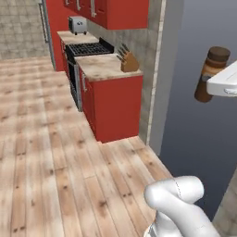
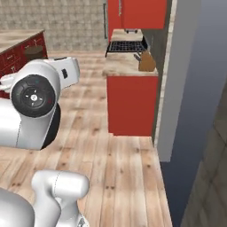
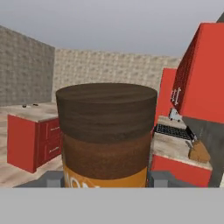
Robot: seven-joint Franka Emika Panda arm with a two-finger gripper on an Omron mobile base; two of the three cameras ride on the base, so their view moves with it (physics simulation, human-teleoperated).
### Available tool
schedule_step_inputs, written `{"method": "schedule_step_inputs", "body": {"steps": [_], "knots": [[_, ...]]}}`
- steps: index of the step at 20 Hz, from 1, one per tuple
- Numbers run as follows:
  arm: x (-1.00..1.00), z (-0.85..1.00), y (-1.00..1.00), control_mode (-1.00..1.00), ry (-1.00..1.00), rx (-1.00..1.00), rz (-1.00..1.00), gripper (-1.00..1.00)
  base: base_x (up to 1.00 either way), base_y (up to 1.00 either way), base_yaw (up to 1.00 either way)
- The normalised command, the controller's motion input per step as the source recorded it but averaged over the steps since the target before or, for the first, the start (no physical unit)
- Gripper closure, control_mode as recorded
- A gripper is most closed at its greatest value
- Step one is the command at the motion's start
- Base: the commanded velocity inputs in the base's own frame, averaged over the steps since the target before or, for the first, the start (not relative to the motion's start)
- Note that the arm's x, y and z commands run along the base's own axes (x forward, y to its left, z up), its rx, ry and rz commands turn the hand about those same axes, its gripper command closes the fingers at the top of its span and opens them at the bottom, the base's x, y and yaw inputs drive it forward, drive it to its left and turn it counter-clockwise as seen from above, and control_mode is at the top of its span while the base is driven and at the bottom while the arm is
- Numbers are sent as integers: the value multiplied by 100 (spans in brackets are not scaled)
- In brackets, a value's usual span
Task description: Take the cinnamon bottle from the cabinet and place it on the dining table, next to the plate with the cupcake. Then take the chocolate from the dining counter and place it on the cupcake plate.
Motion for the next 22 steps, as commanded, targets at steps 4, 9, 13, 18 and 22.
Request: {"method": "schedule_step_inputs", "body": {"steps": [4, 9, 13, 18, 22], "knots": [[0, 0, 0, 100, 0, 0, 0, 100, 100, 21, 41], [0, 0, 0, 100, 0, 0, 0, 100, 95, 40, 32], [0, 0, 0, 100, 0, 0, 0, 100, 47, 99, 24], [0, 0, 0, 100, 0, 0, 0, 100, 37, 100, 20], [0, 0, 0, 100, 0, 0, 0, 100, 41, 100, 17]]}}
